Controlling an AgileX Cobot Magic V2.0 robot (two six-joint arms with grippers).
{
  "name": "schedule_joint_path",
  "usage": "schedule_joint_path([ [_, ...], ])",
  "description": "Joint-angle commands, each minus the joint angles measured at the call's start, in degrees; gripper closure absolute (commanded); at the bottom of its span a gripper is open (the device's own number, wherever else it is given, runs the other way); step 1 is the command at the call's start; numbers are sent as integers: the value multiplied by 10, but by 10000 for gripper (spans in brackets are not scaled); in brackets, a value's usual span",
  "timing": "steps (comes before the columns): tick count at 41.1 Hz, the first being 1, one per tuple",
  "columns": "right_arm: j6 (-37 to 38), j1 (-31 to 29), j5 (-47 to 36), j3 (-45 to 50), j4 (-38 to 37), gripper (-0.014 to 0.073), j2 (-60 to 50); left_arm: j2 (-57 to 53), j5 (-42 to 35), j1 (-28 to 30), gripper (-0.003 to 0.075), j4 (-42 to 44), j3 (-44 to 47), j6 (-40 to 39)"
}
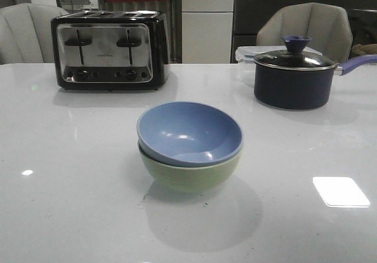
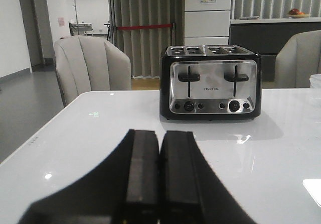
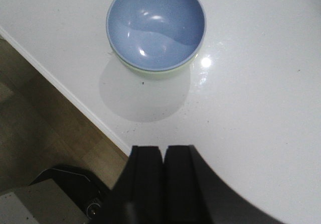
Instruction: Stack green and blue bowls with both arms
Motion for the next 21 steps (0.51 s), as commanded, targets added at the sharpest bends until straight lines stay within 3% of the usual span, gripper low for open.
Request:
schedule_joint_path([
  [1,-7,-23,-77,1,3,537,-32,-11,-52,-4,627,-5,2,-1],
  [13,-7,-210,-353,216,3,537,-249,-11,-52,-4,627,-5,2,-1],
  [21,-7,-242,-460,351,3,537,-366,-11,-52,-4,627,-5,2,-1],
])
